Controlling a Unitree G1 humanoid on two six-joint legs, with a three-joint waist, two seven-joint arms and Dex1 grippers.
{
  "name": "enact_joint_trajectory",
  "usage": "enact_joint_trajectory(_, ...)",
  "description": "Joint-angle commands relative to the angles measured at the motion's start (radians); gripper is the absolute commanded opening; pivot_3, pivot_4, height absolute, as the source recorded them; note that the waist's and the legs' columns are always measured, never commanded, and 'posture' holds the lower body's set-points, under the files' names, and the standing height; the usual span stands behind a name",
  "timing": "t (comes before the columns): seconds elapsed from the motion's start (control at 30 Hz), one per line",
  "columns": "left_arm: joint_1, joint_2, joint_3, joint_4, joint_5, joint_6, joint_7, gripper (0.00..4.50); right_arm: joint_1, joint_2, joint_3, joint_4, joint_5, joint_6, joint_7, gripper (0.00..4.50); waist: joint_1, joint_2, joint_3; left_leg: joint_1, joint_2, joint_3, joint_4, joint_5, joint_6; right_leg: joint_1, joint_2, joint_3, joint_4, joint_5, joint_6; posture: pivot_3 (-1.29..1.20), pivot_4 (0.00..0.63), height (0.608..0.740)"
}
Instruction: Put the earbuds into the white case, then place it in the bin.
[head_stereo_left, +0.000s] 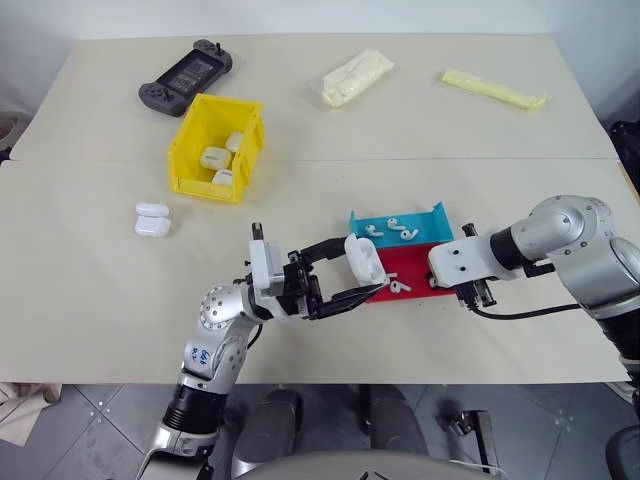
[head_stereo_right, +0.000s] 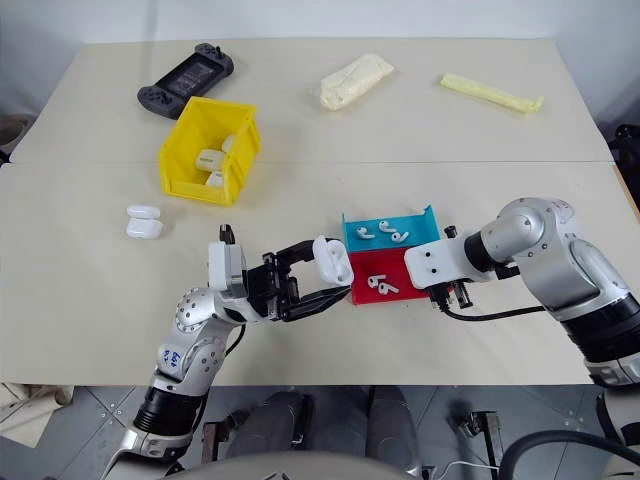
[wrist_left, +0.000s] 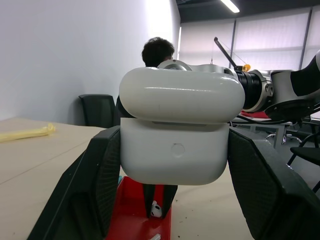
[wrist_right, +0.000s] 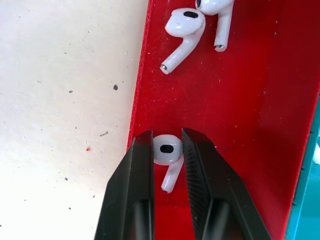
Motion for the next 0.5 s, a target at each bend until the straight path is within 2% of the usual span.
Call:
enact_joint_trajectory(0.03, 0.001, 0.005, -0.006, -0.050, -0.011, -0.002, -0.002, 2.80, 0.000, 0.009, 0.002, 0.006, -0.020, 0.001, 0.004, 0.44, 0.000, 0.000, 0.000, 0.000, 0.000, 0.000, 0.000, 0.000, 0.000, 0.000, 0.000, 0.000, 0.000, 0.000, 0.000, 0.00, 0.150, 0.740)
enact_joint_trajectory(0.2, -0.017, 0.015, -0.002, -0.025, -0.010, -0.018, -0.034, 2.80, 0.014, 0.003, -0.066, -0.037, 0.051, 0.040, -0.004, 0.44, 0.001, 0.000, 0.000, 0.000, 0.000, 0.000, 0.000, 0.000, 0.000, 0.000, 0.000, 0.000, 0.000, 0.000, 0.000, 0.00, 0.150, 0.740)
enact_joint_trajectory(0.4, -0.051, 0.020, 0.012, 0.033, -0.023, -0.037, -0.095, 2.80, 0.077, 0.010, -0.260, -0.062, 0.248, 0.080, -0.047, 0.44, 0.004, 0.000, 0.000, 0.000, 0.000, 0.000, 0.000, 0.000, 0.000, 0.000, 0.000, 0.000, -0.001, 0.000, 0.000, 0.00, 0.150, 0.740)
enact_joint_trajectory(0.5, -0.077, 0.008, 0.035, 0.092, -0.049, -0.051, -0.132, 2.80, 0.192, 0.055, -0.397, -0.110, 0.350, 0.083, -0.127, 0.44, 0.007, 0.000, 0.000, -0.001, 0.000, -0.001, 0.000, 0.000, 0.000, 0.000, 0.000, -0.001, -0.001, 0.000, 0.000, 0.00, 0.150, 0.740)
